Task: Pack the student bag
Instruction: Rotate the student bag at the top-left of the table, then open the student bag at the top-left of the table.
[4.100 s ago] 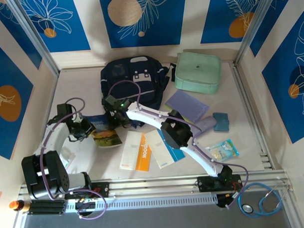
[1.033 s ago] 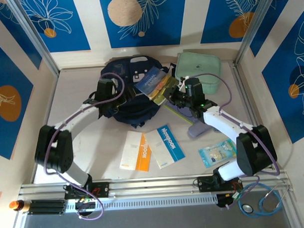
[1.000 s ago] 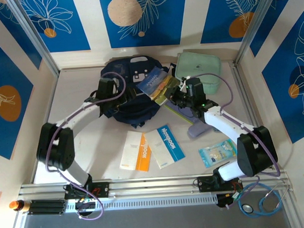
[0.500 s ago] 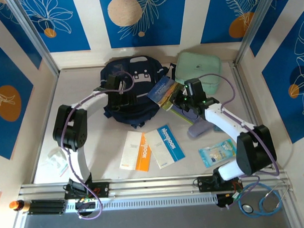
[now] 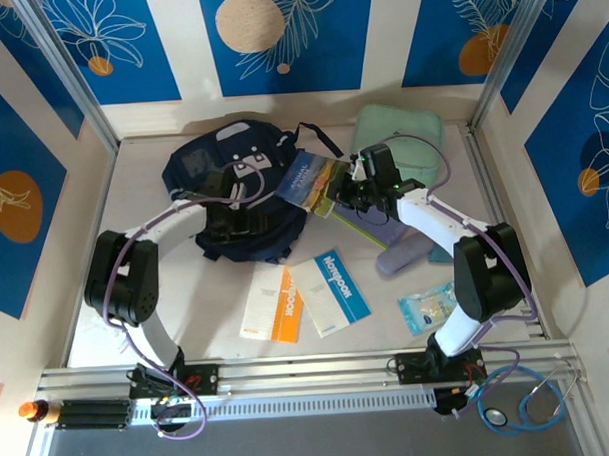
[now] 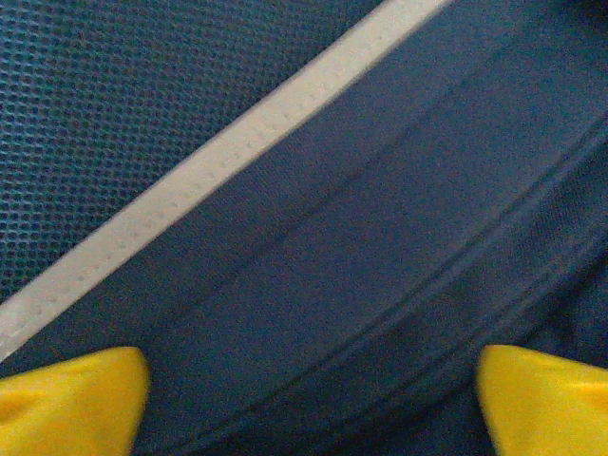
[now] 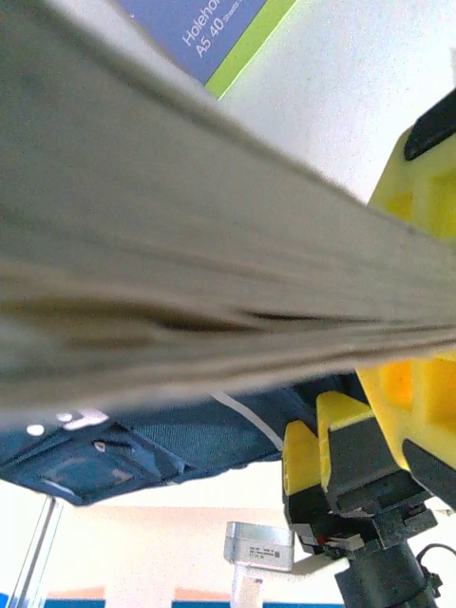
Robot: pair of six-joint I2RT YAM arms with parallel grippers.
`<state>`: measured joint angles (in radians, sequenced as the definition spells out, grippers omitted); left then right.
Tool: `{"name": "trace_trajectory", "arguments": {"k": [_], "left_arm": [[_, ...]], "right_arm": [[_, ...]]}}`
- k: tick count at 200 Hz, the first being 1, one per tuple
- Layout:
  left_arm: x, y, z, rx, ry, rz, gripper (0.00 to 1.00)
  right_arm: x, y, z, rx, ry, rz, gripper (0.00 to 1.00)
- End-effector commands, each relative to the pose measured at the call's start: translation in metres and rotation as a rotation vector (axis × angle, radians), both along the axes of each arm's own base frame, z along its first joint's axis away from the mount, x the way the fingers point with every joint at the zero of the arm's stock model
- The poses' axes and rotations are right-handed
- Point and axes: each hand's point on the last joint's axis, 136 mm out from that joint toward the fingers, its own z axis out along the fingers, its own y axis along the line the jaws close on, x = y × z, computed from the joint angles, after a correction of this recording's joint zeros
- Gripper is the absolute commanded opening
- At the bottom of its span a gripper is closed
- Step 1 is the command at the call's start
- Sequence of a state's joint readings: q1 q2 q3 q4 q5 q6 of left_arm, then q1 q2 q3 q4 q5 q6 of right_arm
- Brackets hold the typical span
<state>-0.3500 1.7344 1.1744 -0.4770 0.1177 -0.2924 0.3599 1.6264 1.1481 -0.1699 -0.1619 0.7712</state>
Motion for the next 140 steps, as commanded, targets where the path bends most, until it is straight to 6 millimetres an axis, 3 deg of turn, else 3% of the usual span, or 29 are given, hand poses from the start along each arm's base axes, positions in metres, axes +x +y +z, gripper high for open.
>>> {"name": "trace_trajectory", "arguments": {"k": [1,28,56,105,140], "left_arm": [[0.001,-0.006,0.037,0.104,-0.072,-0.146,1.00],[0.014,-0.014,0.055,0.211,-0.171,-0.247,1.00],[0.018,-0.031,0.056,0.194,-0.201,-0.368,0.98],[0.028,-0.031,0.032,0.366,-0.164,-0.520,0.80],[0.017,-0.041,0.009,0.385,-0.061,-0.661,0.71]], "right_arm": [[0.004,-0.008,0.057,0.052,-0.139,0.015,0.00],[-0.002,-0.031,0.080,0.083,-0.173,-0.047,0.00],[-0.011,-0.056,0.083,0.091,-0.164,-0.117,0.00],[-0.026,-0.077,0.080,0.095,-0.147,-0.175,0.00],[-0.027,-0.079,0.080,0.098,-0.150,-0.190,0.00]]}}
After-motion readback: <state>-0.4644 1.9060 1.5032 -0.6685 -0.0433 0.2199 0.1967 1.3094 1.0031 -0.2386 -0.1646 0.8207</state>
